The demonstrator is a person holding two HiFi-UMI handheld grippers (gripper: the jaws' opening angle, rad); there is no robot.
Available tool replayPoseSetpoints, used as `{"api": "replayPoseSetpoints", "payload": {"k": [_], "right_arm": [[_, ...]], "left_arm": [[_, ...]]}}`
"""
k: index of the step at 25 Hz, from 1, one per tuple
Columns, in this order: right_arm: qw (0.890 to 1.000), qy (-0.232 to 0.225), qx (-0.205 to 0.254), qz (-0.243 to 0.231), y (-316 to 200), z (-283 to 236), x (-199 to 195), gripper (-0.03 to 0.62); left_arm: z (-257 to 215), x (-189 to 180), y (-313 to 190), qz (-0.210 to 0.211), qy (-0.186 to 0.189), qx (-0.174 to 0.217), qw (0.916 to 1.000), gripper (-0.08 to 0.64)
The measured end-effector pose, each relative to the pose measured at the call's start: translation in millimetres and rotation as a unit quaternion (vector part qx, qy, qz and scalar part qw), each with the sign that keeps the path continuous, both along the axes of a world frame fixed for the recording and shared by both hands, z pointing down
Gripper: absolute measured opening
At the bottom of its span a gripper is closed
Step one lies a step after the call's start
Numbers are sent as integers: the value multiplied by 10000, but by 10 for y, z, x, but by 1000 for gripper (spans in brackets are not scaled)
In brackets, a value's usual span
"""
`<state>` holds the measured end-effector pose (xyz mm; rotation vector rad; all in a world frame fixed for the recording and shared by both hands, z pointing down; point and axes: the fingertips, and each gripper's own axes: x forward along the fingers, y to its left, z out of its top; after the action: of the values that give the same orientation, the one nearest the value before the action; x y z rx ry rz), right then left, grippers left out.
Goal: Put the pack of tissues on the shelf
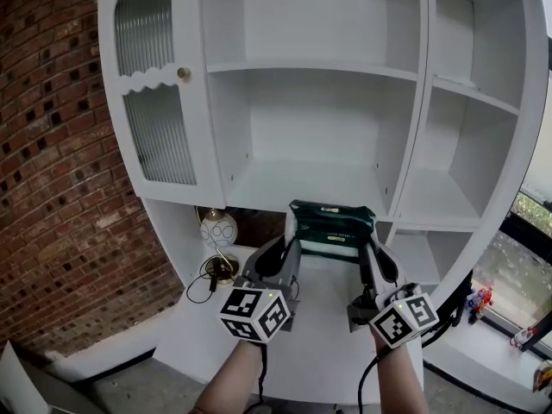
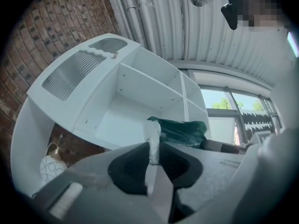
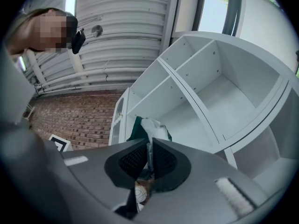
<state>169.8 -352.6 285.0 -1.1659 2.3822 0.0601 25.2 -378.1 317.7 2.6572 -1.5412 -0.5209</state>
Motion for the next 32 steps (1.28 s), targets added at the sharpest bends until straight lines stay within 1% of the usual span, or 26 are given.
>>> {"api": "replayPoseSetpoints", "payload": {"k": [3, 6, 12, 17, 20, 24, 29, 32], "right_arm": [[9997, 144, -62, 206, -136, -110, -49, 8], [9989, 282, -20, 362, -234, -282, -126, 8], [9955, 683, 219, 622, -461, -662, -320, 9], [9909, 1015, 161, 866, -737, -897, -431, 9], [9867, 1263, 13, 1024, -948, -927, -484, 11], [9806, 1514, -268, 1219, -1215, -879, -514, 11], [9712, 1836, -721, 1338, -1472, -660, -558, 11], [9642, 2079, -937, 1357, -1560, -524, -566, 12]], "left_arm": [[-156, -41, -67, 23, -265, 171, 9995, 78], [-351, -103, -149, 70, -419, 352, 9985, 77], [-720, -275, -437, 251, -348, 422, 9982, 75], [-995, -357, -698, 263, -626, 480, 9965, 75], [-1052, -383, -899, 286, -853, 394, 9952, 74], [-1018, -380, -1152, 291, -1115, 192, 9932, 74], [-807, -383, -1379, 178, -1512, -194, 9882, 74], [-697, -370, -1443, 170, -1721, -350, 9843, 74]]}}
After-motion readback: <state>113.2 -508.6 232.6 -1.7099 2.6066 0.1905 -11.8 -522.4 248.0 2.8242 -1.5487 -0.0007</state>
